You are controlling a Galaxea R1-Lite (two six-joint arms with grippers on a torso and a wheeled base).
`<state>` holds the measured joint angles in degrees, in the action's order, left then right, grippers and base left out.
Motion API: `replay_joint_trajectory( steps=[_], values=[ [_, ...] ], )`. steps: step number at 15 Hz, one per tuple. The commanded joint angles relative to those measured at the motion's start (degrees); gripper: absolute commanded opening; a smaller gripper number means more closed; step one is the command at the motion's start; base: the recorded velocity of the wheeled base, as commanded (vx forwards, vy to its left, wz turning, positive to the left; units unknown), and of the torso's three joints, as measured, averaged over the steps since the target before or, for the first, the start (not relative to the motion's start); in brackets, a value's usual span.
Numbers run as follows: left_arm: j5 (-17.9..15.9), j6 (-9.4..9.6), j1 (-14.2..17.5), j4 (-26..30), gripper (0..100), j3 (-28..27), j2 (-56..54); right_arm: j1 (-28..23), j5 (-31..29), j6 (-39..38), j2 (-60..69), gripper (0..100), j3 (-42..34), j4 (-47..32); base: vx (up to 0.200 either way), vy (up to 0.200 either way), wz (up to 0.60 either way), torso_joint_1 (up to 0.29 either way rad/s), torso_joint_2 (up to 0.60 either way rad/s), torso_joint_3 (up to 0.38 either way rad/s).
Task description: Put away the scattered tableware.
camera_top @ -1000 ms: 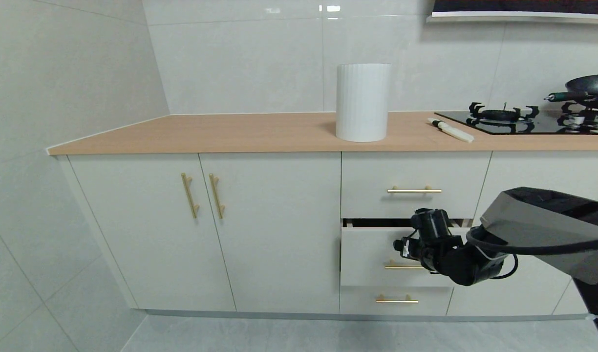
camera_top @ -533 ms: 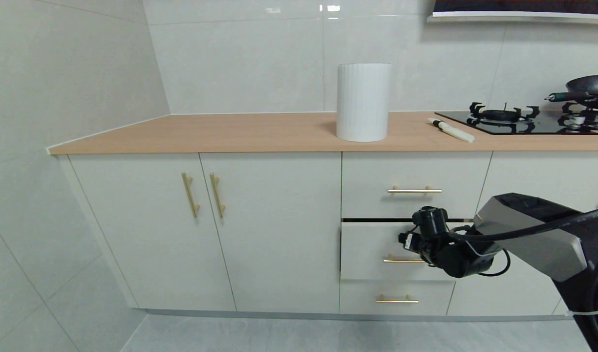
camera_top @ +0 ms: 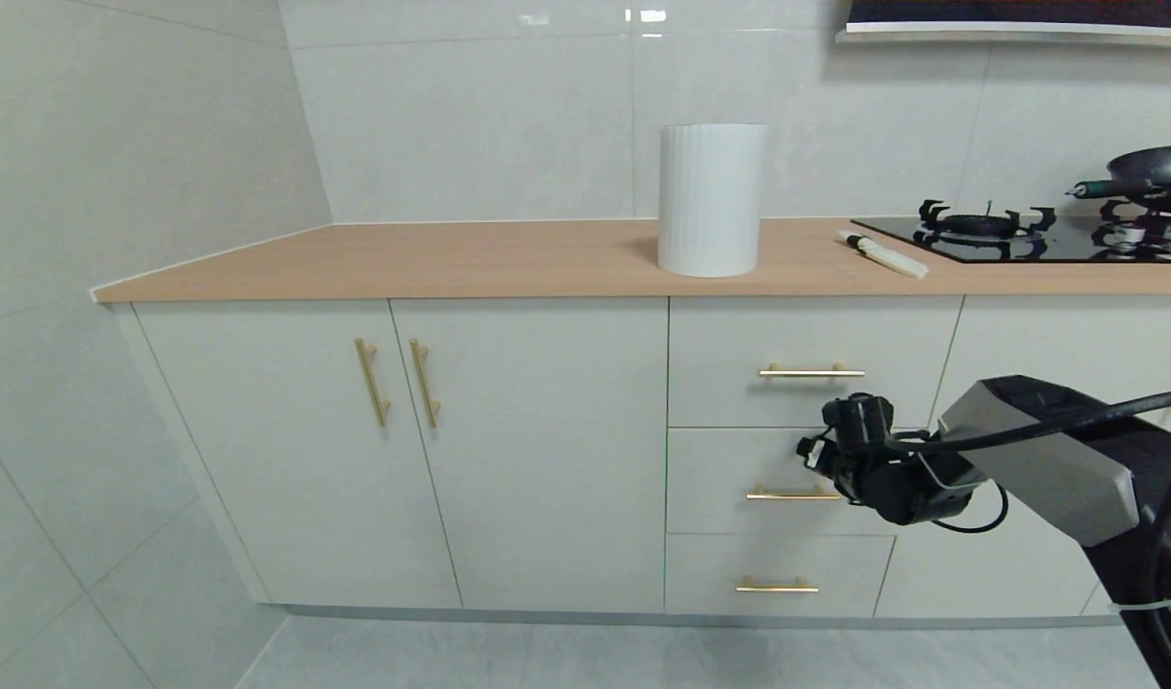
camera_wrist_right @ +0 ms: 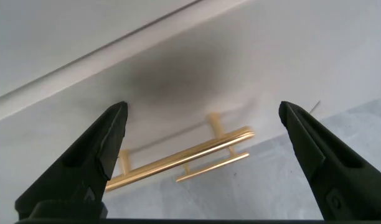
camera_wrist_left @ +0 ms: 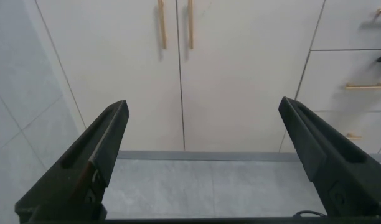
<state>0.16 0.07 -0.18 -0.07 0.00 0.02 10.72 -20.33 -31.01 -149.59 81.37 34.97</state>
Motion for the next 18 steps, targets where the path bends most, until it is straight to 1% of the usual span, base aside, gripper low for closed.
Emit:
replay_joint_trajectory(
  steps=[1,6,9,10,11,12,14,15,16,17,18],
  values=[
    [0.02,0.01,0.01,-0.01,100,0.00,-0.02,-0.08,0.03,-0.10,0.00,100,0.28,-0.08,0.000,0.000,0.00,0.000,0.00,0.000],
    [0.02,0.01,0.01,-0.01,100,0.00,-0.02,0.01,-0.06,-0.19,1.14,100,-0.86,-0.52,0.000,0.000,0.00,0.000,0.00,0.000],
    [0.02,0.01,0.01,-0.01,100,0.00,-0.02,0.01,0.03,-0.10,6.33,100,-5.96,-1.84,0.000,0.000,0.00,0.000,0.00,0.000],
    [0.02,0.01,0.01,-0.01,100,0.00,-0.02,0.01,0.03,-0.01,13.62,100,-12.38,-1.84,0.000,0.000,0.00,0.000,0.00,0.000],
    [0.02,0.01,0.01,-0.01,100,0.00,-0.02,0.10,0.03,0.08,14.85,100,-13.34,-1.84,0.000,0.000,0.00,0.000,0.00,0.000],
    [0.02,-0.07,0.01,-0.01,100,0.00,-0.02,0.36,-0.41,0.34,25.40,100,-20.38,-1.84,0.000,0.000,0.00,0.000,0.00,0.000],
    [0.02,-0.07,0.01,-0.01,100,0.00,-0.02,0.27,-0.94,0.95,38.15,100,-27.58,-1.84,0.000,0.000,0.00,0.000,0.00,0.000],
    [0.02,0.01,0.01,-0.01,100,0.00,-0.02,0.10,-2.69,2.89,44.30,100,-31.36,-1.75,0.000,0.000,0.00,0.000,0.00,0.000],
    [0.02,0.01,0.01,-0.01,100,0.00,-0.02,0.01,-4.89,5.79,52.56,100,-37.43,-1.31,0.000,0.000,0.00,0.000,0.00,0.000],
    [0.02,0.01,0.01,-0.01,100,0.00,-0.02,0.01,-5.42,8.07,60.03,100,-42.44,-1.31,0.000,0.000,0.00,0.000,0.00,0.000],
    [0.02,0.01,0.01,-0.01,100,0.00,-0.02,0.01,-5.42,9.92,64.95,100,-45.69,-1.40,0.000,0.000,0.00,0.000,0.00,0.000]
  ],
)
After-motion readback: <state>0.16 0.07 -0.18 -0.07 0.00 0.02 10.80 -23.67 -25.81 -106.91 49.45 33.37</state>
